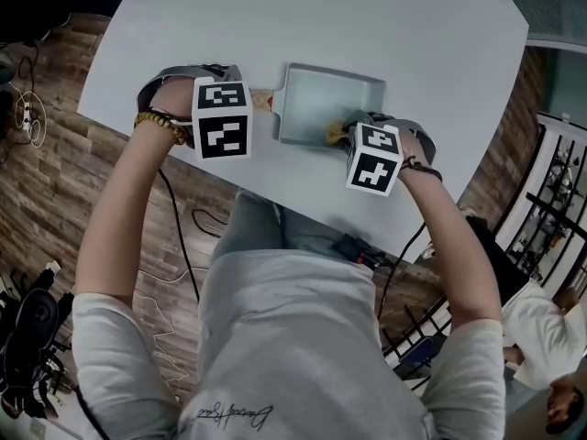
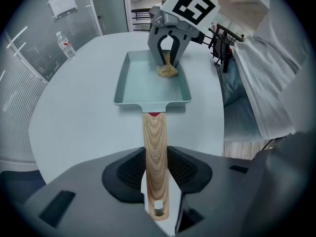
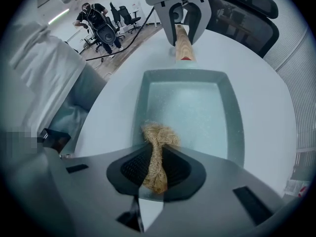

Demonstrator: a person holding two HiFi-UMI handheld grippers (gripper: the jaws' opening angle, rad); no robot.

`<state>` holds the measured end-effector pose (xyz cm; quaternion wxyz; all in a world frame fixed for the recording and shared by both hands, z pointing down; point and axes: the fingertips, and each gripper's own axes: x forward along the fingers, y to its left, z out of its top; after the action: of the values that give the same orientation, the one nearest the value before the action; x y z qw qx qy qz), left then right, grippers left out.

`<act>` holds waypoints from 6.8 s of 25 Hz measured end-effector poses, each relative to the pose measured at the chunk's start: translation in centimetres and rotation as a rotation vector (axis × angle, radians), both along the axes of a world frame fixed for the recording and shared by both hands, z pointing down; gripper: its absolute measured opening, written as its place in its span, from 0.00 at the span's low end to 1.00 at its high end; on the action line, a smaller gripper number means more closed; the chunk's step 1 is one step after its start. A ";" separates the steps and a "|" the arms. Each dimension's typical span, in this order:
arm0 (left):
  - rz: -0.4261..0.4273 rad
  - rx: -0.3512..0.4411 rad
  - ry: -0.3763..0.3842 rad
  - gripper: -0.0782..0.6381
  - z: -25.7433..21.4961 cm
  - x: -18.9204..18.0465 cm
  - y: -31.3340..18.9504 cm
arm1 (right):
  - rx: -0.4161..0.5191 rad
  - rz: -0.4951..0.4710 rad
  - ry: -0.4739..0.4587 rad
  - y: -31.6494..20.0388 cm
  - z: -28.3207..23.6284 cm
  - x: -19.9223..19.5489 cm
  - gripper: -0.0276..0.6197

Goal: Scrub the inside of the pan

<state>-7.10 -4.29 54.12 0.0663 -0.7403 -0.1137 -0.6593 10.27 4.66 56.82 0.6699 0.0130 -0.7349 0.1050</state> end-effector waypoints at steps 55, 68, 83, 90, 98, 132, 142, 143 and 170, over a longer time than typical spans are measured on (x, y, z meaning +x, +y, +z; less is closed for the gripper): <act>-0.110 -0.029 0.025 0.32 0.3 -0.3 -0.3 | -0.114 -0.020 0.019 1.4 0.3 0.8 0.16; -0.036 -0.030 0.011 0.31 0.5 -0.6 0.3 | -0.092 0.083 -0.064 0.7 -0.1 0.1 0.16; -0.012 -0.021 0.030 0.32 0.7 -1.0 0.5 | 0.035 0.395 -0.309 -1.2 -3.6 -0.4 0.16; 0.015 -0.004 0.000 0.36 1.2 -2.0 0.1 | 0.101 0.542 -0.410 -1.1 -5.6 0.2 0.16; 0.000 0.017 0.042 0.37 -0.7 -1.3 -0.2 | 0.184 0.668 -0.484 -0.7 -7.4 1.1 0.16; -0.974 0.064 1.035 0.12 -18.1 8.0 4.9 | 0.413 0.993 -0.792 -0.9 -17.7 0.9 0.16; -1.048 0.063 1.047 0.12 -18.5 8.2 3.3 | 0.410 1.009 -0.855 -1.0 -18.4 -0.5 0.16; -1.056 0.076 1.041 0.12 -18.5 8.2 3.2 | 0.409 1.006 -0.857 -1.0 -18.5 -0.5 0.16; -1.038 0.135 1.040 0.12 -19.5 8.3 2.6 | 0.447 0.998 -0.854 -1.6 -19.4 0.5 0.16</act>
<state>1.21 -1.71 34.58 -0.1637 -0.9100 0.3381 -0.1753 10.75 3.09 37.44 0.1748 0.4448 -0.8443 0.2425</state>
